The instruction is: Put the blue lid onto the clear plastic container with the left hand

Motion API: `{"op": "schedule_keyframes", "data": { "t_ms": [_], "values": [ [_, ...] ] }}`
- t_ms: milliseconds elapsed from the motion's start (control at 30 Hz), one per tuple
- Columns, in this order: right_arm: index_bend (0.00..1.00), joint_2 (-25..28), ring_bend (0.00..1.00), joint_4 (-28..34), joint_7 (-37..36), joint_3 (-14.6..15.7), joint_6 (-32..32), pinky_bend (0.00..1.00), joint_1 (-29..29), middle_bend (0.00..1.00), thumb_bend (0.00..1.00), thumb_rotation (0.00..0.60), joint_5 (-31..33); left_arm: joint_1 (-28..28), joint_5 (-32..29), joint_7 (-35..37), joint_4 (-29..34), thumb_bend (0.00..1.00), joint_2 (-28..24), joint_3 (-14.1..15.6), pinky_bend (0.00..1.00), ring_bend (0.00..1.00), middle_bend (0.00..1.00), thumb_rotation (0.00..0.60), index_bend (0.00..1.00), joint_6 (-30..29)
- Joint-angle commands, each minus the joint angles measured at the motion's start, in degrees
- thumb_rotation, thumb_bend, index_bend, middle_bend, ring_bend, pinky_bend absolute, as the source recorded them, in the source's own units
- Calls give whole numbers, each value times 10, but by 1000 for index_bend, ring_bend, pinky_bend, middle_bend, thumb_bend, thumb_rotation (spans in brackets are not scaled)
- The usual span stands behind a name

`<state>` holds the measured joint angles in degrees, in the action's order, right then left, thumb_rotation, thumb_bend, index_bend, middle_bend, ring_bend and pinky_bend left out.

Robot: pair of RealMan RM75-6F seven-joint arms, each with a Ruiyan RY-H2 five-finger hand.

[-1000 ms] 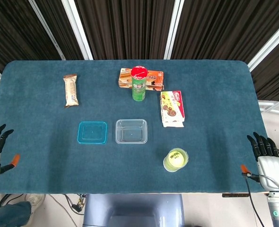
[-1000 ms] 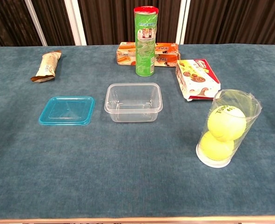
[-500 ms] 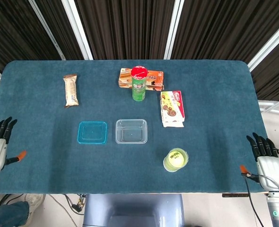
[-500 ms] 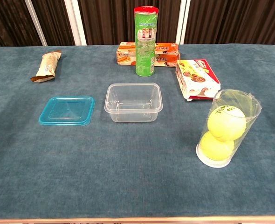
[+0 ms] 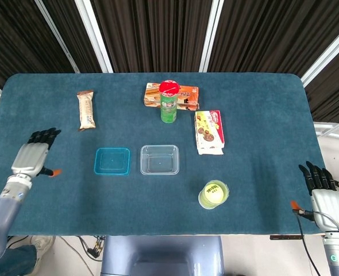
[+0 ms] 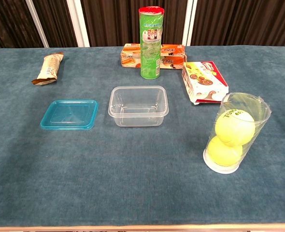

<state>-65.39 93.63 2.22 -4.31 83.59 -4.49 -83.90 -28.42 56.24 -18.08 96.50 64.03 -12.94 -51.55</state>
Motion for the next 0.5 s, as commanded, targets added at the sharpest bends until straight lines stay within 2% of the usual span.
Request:
{"op": "schedule_keyframes", "data": {
  "t_ms": [33,200,333,500],
  "values": [
    [88,0,3,0,0,1,0,0,0,0,292,600,-1,-56,-72,-62,9,79,16,-4,10,0,0,600,0,32],
    [87,1,3,3,-1,0,-1,0,1,0,292,600,2,-104,-141,-113,0,76,56,-4,10,0,12,600,0,16],
    [87,2,3,4,-2,-1,-3,0,0,0,292,600,6,-145,-186,-162,-23,76,94,7,10,0,14,600,0,12],
    [87,2,3,5,-3,-3,-5,0,0,0,292,600,13,-178,-229,-187,-41,58,122,16,10,0,4,600,0,15]
  ]
}}
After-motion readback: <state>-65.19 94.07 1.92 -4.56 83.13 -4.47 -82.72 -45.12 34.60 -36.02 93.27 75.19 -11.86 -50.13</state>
